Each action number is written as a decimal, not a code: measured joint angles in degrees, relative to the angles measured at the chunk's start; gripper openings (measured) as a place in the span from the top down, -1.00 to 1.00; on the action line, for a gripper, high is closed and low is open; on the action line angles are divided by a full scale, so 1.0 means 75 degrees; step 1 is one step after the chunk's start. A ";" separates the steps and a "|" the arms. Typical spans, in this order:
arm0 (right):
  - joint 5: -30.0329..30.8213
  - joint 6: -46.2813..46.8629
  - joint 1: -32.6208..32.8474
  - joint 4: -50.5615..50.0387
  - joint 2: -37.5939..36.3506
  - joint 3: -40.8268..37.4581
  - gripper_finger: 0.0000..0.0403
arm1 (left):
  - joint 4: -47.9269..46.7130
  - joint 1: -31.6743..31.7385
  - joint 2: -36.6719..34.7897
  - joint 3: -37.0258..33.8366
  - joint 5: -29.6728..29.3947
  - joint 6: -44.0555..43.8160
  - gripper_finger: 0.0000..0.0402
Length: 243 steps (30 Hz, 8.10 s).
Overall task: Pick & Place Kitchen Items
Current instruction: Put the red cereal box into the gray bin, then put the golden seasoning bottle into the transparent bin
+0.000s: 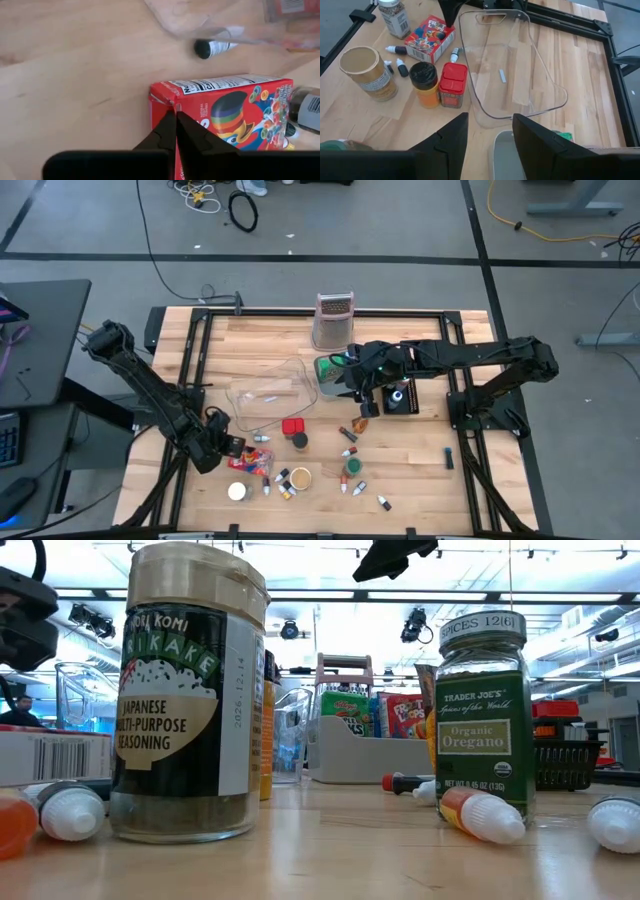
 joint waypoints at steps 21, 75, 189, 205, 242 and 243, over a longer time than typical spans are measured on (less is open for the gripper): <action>0.0000 -0.0407 0.0000 0.0132 0.0000 0.0000 0.18 | -0.2855 0.0000 0.0003 0.1613 -0.0733 0.0962 0.98; 0.0947 0.1259 -0.0055 0.3564 -0.4249 -0.5158 0.18 | 0.0355 0.6050 0.4554 0.7513 -0.2415 1.6107 0.99; 0.0941 0.0221 -0.0093 0.3791 -0.4214 -0.5292 0.18 | 0.2534 0.2869 0.3408 0.4963 0.1082 1.2976 0.13; 0.0941 0.0195 -0.0096 0.3819 -0.4037 -0.5292 0.18 | 0.2681 0.2057 0.4013 0.4989 0.0315 1.2409 -0.41; 0.0938 0.0023 -0.0095 0.3976 -0.3870 -0.5294 0.18 | 0.2012 0.1935 0.4546 0.4986 0.0267 1.2830 -0.58; 0.0935 0.0023 -0.0096 0.3978 -0.3870 -0.5294 0.18 | 0.2042 0.1954 0.4546 0.4986 0.0252 1.2724 -0.55</action>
